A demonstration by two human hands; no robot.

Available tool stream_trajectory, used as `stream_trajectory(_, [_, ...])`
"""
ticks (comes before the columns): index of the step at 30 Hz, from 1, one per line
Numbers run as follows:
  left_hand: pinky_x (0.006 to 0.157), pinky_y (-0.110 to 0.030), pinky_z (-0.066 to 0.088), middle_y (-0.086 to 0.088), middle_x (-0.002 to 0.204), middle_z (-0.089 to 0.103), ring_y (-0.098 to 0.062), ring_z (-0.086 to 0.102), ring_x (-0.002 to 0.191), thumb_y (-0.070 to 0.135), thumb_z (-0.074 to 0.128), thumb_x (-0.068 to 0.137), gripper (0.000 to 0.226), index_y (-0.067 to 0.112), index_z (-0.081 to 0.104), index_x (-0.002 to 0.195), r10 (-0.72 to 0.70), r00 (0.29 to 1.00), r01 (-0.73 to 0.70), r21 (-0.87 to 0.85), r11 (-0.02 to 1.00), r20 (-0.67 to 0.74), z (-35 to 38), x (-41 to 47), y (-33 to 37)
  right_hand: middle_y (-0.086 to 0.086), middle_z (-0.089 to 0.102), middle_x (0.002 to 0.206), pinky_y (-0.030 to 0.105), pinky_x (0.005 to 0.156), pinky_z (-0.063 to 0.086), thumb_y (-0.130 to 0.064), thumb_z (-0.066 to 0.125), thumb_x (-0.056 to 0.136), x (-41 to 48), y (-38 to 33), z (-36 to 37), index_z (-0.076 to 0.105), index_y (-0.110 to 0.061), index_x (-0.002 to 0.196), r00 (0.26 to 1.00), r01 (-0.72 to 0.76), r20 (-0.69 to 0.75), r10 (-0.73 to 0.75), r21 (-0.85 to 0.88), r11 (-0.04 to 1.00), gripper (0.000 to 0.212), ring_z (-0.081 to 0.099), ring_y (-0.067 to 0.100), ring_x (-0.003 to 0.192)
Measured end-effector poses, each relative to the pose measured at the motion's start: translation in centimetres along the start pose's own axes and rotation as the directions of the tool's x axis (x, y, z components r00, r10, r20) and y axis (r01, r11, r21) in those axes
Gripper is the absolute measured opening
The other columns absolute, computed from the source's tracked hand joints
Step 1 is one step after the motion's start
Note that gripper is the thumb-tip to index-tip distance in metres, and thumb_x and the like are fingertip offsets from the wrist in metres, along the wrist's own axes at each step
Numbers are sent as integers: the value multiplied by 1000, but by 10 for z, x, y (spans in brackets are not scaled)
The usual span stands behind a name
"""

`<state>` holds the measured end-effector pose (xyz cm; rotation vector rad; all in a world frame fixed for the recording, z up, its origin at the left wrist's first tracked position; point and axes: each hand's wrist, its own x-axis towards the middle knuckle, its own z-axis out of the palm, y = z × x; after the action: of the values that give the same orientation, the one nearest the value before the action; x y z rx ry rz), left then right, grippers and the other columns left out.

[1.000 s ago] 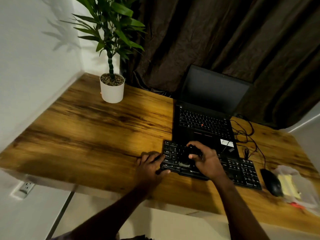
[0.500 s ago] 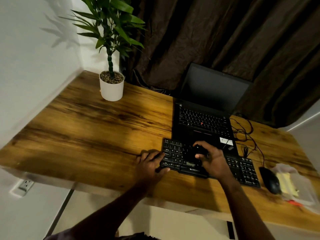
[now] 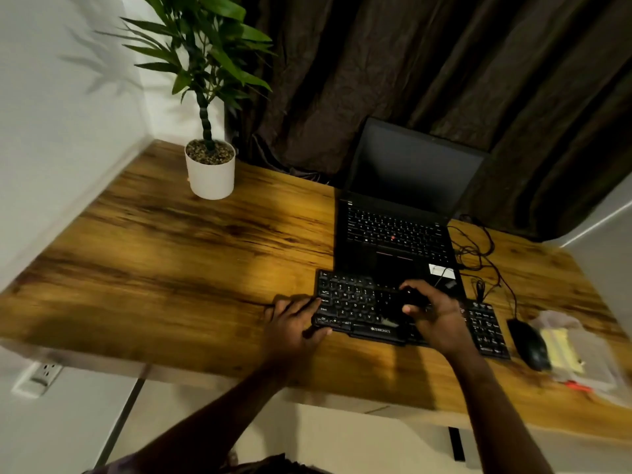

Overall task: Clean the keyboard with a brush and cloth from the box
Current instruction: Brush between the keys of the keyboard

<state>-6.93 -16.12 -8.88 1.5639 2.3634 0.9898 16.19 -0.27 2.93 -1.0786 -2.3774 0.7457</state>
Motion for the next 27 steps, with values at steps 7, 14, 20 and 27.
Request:
stream_trajectory(7, [94,-37,32,10,137,59,-18,47,119,69,47,83,64,34,57,136,-8,1000,8,-11,1000,8,-2,0,1,1,69,113,25,78,60,4,69,87,0,2,-3,63,-36,114,999,-34,29,32,81,996,49,68,16,102])
stream_trajectory(14, [94,-40,35,11,135,60,-20,50,118,69,47,81,65,34,59,134,-17,1000,16,-19,1000,-7,1,1,1,1,67,114,36,82,61,2,70,87,-6,20,-20,58,-56,114,998,-55,-3,55,50,997,65,66,18,105])
stream_trajectory(20, [94,-40,37,10,135,60,-18,48,117,69,47,81,65,33,58,135,-9,1000,9,-35,999,-10,0,0,2,0,69,115,22,86,57,10,69,85,4,3,-6,64,-34,113,998,9,63,-18,128,992,53,67,13,106])
stream_trajectory(27, [92,-40,38,11,133,61,-18,49,114,70,49,81,64,33,60,132,-5,1000,5,-8,1000,-20,2,0,0,4,67,110,5,75,50,10,71,83,-10,40,-48,60,-60,106,999,-48,17,48,32,998,74,66,13,97])
